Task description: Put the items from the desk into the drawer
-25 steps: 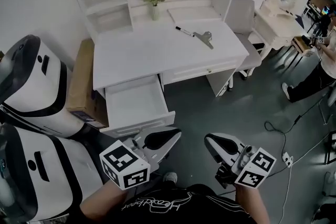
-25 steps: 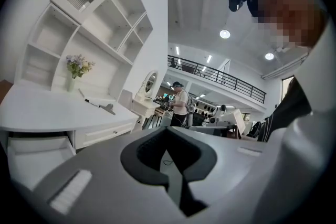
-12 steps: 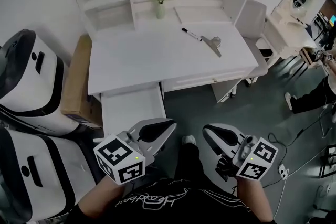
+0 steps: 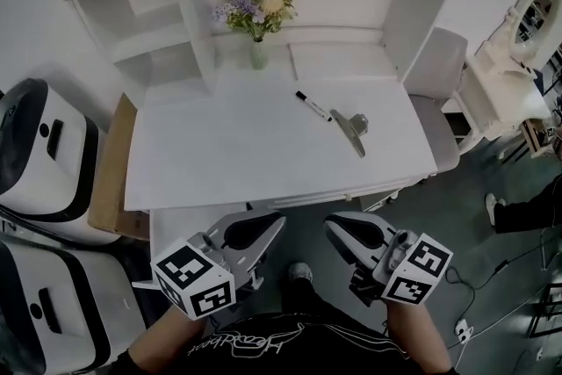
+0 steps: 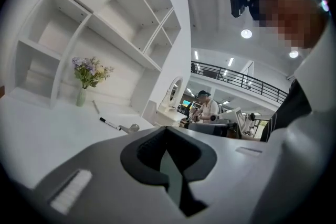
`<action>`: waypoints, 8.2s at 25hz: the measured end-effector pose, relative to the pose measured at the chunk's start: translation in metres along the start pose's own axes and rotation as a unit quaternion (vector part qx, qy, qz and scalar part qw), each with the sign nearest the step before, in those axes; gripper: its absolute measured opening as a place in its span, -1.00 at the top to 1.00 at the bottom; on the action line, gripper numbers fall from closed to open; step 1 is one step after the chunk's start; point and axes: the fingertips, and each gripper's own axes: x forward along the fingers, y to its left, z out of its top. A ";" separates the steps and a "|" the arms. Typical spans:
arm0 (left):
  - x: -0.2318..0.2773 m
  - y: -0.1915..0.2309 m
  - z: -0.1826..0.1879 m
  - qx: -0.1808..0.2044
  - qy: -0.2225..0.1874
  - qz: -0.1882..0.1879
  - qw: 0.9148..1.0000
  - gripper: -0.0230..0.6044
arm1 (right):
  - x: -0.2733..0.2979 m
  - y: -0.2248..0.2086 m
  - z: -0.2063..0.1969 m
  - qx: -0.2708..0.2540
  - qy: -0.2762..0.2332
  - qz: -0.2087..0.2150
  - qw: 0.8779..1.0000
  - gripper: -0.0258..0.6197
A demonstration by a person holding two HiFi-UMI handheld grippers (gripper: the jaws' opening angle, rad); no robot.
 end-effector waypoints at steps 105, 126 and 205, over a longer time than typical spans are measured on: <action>-0.158 0.121 -0.035 -0.102 -0.053 0.263 0.958 0.90 | 0.189 -0.019 -0.079 -0.115 0.239 0.043 0.963 0.69; -0.304 0.115 -0.127 -0.185 -0.087 0.382 0.901 0.90 | 0.258 0.092 -0.242 -0.124 0.378 0.174 0.901 0.69; -0.013 0.037 0.024 -0.016 -0.038 0.117 0.992 0.90 | 0.053 -0.019 0.028 -0.084 0.036 0.046 0.995 0.89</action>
